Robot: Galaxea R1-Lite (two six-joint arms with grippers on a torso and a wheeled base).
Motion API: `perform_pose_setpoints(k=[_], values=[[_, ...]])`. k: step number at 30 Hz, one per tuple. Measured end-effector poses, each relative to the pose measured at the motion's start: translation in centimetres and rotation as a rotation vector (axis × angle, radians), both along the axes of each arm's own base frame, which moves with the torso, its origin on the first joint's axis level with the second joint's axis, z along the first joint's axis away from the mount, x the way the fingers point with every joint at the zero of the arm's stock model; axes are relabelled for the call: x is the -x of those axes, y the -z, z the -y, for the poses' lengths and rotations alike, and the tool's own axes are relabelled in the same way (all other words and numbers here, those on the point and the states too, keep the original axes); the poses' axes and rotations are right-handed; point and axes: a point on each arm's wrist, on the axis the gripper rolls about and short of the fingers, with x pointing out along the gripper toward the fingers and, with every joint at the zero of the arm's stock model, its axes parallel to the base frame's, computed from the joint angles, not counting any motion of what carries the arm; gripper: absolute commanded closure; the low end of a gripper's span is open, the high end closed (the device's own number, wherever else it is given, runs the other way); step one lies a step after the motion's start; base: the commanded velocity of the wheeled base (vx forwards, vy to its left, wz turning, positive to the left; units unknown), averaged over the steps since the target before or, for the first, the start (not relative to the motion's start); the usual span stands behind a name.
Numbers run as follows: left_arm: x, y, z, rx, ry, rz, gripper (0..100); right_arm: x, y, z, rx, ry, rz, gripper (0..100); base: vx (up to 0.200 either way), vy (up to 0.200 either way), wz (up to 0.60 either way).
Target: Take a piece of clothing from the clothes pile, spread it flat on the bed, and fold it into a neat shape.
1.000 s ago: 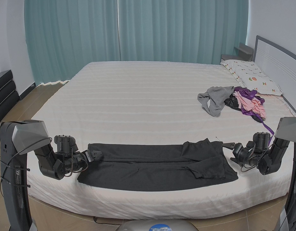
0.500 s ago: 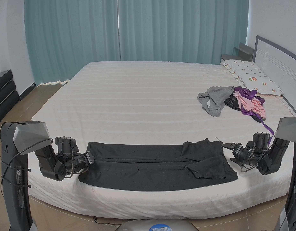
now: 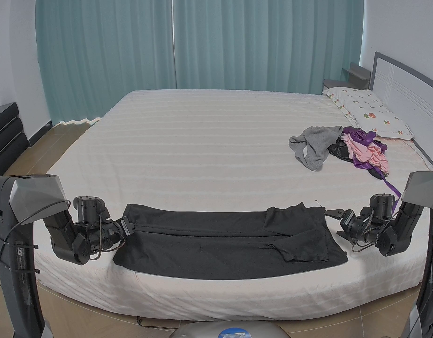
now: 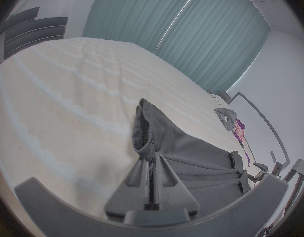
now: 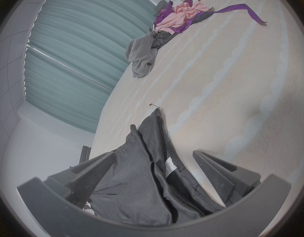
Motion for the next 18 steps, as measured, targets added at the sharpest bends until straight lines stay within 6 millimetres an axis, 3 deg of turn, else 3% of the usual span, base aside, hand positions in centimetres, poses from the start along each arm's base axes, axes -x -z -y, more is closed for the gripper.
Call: perform_pose_setpoints(k=[8,18], values=[[0.6,-1.7,0.0,-0.001,-0.011,0.026,100,0.0,0.0,0.0,0.0,0.0,0.0,0,0.0,0.0,0.0],[0.5,-2.0,0.1,0.0,-0.012,0.035,100,0.0,0.0,0.0,0.001,0.0,0.0,0,0.0,0.0,0.0]])
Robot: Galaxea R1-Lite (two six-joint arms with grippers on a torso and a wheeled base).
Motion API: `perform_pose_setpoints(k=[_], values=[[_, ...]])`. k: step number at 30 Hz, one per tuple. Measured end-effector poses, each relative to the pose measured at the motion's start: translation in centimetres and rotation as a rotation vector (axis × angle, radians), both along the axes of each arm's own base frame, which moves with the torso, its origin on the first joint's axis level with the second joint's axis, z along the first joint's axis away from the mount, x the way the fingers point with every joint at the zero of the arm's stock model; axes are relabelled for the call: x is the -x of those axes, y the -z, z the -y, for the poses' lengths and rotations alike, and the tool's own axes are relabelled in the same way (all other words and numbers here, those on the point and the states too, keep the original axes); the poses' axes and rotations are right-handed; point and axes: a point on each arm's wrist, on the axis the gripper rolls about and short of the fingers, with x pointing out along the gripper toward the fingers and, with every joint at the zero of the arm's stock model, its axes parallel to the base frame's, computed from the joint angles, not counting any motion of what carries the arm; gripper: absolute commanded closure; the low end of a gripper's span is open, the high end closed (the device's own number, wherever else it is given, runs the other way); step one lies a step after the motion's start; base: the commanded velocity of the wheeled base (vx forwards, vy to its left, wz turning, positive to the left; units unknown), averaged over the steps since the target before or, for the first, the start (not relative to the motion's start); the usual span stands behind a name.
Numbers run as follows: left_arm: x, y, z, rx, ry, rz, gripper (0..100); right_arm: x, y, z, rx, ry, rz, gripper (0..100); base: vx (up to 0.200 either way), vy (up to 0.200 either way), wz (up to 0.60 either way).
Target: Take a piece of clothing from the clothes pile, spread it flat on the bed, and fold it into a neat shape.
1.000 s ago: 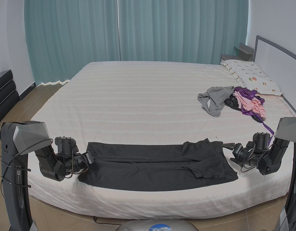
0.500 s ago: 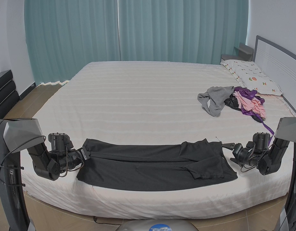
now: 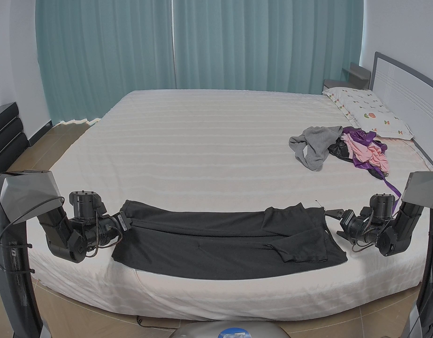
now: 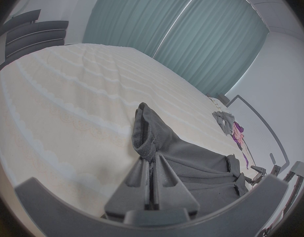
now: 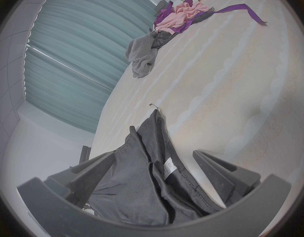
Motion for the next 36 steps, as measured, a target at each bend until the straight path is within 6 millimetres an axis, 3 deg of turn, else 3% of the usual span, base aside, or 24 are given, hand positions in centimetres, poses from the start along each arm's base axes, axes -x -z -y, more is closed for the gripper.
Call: perform_pose_setpoints(k=[13,14,23,36], values=[[-0.6,1.9,0.1,-0.007,0.005,-0.026,100,0.0,0.0,0.0,0.001,0.0,0.001,0,0.0,0.0,0.0],[-0.7,2.2,0.1,-0.007,0.005,-0.03,0,0.0,0.0,0.0,0.001,-0.001,0.0,0,0.0,0.0,0.0],[-0.7,2.9,0.1,-0.007,0.003,-0.048,0,0.0,0.0,0.0,0.002,-0.001,0.0,0,0.0,0.0,0.0],[-0.7,2.3,1.1,0.009,0.022,-0.016,0,0.0,0.1,-0.1,0.003,-0.002,-0.003,0,0.0,0.0,0.0]])
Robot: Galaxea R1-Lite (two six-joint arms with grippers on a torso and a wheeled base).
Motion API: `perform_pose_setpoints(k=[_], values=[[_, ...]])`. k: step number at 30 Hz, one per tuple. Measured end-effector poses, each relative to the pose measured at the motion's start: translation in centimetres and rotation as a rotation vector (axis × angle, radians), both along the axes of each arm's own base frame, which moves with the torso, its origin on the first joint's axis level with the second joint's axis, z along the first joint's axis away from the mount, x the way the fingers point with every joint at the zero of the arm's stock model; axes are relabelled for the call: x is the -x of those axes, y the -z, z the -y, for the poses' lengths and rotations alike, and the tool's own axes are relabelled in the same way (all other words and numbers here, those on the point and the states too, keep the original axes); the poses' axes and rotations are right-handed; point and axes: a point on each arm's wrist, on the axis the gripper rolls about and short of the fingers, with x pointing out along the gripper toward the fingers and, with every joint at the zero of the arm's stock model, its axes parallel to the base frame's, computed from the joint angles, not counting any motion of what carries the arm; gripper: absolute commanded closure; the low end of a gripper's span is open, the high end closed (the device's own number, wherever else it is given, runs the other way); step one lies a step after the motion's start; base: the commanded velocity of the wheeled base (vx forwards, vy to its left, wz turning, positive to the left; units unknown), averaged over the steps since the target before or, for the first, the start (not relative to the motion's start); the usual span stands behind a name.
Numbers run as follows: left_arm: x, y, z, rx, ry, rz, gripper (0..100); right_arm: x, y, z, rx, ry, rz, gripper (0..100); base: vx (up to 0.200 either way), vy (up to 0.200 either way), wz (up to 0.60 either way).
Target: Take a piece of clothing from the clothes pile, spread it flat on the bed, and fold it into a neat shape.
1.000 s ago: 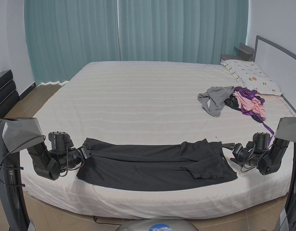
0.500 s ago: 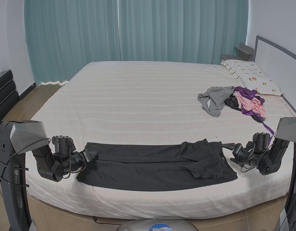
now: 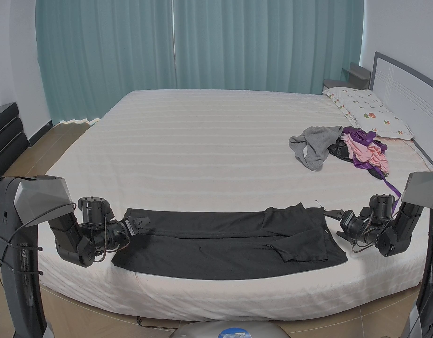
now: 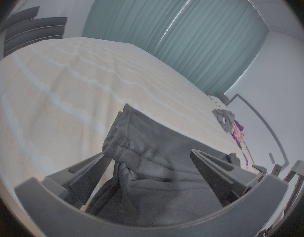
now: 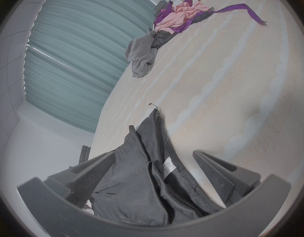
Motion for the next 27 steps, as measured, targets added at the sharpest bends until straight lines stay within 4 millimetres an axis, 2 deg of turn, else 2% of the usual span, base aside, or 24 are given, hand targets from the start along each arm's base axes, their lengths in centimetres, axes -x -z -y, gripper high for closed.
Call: perform_pose_setpoints(k=[11,19,27], values=[[0.3,-1.4,0.3,0.042,-0.014,0.033,0,0.0,0.0,-0.2,0.001,-0.004,0.0,0,0.0,0.0,0.0],[0.6,-1.2,0.3,0.033,-0.007,0.027,0,0.0,0.0,-0.2,0.001,-0.003,0.0,0,0.0,0.0,0.0],[0.0,0.0,0.3,0.021,0.002,0.058,0,0.0,0.0,-0.2,0.001,-0.003,0.0,0,0.0,0.0,0.0]])
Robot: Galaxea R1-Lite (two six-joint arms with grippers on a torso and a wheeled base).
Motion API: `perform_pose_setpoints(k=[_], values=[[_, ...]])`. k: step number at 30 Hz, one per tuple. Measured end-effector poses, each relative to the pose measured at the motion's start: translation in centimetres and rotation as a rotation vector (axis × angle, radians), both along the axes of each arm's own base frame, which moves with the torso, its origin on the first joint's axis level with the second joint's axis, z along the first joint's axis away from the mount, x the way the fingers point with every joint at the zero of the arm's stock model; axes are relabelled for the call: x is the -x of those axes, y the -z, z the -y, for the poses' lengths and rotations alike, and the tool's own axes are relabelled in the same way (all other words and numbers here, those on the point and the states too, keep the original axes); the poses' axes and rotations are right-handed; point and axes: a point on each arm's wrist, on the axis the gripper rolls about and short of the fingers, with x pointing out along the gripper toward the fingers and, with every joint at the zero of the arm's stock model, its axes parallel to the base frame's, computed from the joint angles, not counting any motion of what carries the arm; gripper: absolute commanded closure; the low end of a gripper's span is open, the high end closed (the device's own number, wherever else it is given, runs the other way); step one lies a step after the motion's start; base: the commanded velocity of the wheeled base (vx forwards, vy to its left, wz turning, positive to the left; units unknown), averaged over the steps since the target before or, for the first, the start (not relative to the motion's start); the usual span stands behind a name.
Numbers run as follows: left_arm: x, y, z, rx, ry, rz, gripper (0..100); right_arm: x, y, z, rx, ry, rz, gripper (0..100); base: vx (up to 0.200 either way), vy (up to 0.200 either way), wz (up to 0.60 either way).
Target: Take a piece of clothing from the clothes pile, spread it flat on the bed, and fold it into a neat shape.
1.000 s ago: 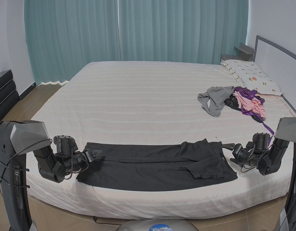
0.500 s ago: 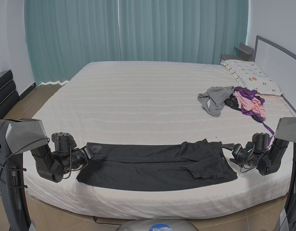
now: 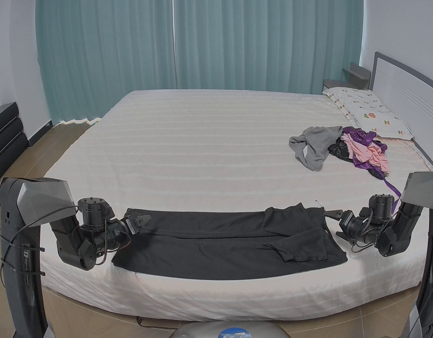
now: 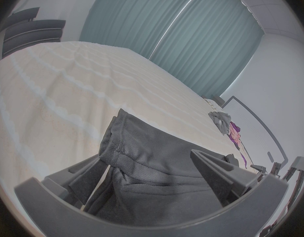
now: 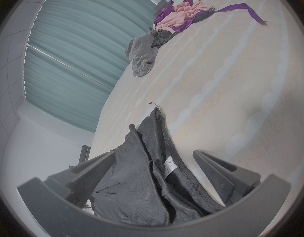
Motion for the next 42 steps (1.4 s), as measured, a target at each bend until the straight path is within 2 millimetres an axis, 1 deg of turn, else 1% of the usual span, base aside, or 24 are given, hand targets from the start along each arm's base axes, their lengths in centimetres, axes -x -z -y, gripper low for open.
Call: perform_pose_setpoints(k=[5,6,11,16,32,39,42], values=[[0.1,0.8,0.0,-0.013,0.01,0.001,0,0.0,0.0,0.0,0.0,0.0,0.0,0,0.0,0.0,0.0],[0.2,1.0,0.0,-0.012,0.01,-0.006,100,0.0,0.0,0.0,0.0,0.0,0.0,0,0.0,0.0,0.0],[0.4,1.4,0.0,-0.012,0.008,-0.021,100,0.0,0.0,0.0,0.0,0.0,0.0,0,0.0,0.0,0.0],[0.4,1.3,0.0,-0.01,0.002,-0.019,100,0.0,0.0,0.0,0.0,0.0,0.0,0,0.0,0.0,0.0],[1.0,-1.4,-0.1,-0.022,-0.036,0.03,100,0.0,0.0,0.0,-0.001,-0.001,0.0,0,0.0,0.0,0.0],[1.1,-1.6,-0.1,-0.022,-0.038,0.03,100,0.0,0.0,0.0,0.0,0.0,0.0,0,0.0,0.0,0.0],[1.1,-1.6,0.0,-0.022,-0.037,0.03,100,0.0,0.0,0.0,0.0,0.0,0.0,0,-0.2,0.0,0.0]])
